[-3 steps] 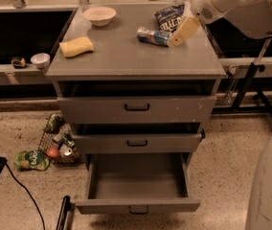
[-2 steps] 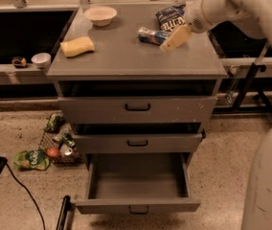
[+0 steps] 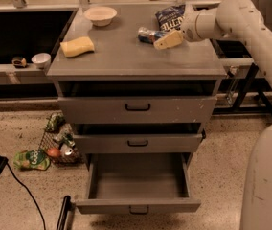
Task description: Place redbull can into bottom drawer
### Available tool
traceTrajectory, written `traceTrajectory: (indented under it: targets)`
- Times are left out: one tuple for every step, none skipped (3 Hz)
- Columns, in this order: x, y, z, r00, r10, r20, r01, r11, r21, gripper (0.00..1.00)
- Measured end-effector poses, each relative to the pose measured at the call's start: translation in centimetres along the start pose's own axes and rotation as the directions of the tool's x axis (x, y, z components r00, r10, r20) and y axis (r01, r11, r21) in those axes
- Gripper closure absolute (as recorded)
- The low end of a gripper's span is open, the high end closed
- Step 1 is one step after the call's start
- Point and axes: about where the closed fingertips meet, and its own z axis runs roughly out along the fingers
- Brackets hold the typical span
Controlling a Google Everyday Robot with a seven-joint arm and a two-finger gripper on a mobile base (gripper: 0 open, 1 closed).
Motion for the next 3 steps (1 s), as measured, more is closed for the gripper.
traceTrajectory:
  targets:
    - [0.3,-1.2,1.7,0.997,0.054,0.054,-0.055,0.998,0.029,0.0]
    - [0.3,-1.3,3.3,0.994,0.075,0.084,-0.076,0.997,0.012,0.0]
    - [0.7,-1.2,4.5,0.991,0.095,0.092,-0.094,0.9955,-0.015,0.0]
